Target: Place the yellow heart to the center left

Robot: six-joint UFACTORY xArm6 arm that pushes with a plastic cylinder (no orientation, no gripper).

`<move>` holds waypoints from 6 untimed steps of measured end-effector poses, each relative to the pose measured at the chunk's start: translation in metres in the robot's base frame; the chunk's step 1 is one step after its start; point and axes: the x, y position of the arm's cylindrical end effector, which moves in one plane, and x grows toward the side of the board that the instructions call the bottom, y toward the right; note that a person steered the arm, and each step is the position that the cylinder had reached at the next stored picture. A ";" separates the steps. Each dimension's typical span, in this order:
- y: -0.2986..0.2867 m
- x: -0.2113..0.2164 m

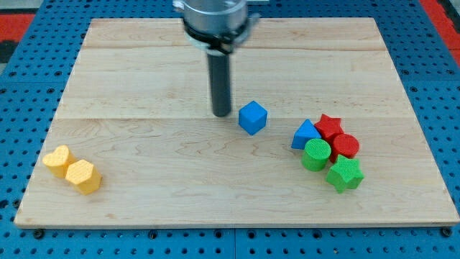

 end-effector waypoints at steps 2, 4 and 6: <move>0.023 0.038; -0.236 0.000; -0.312 0.050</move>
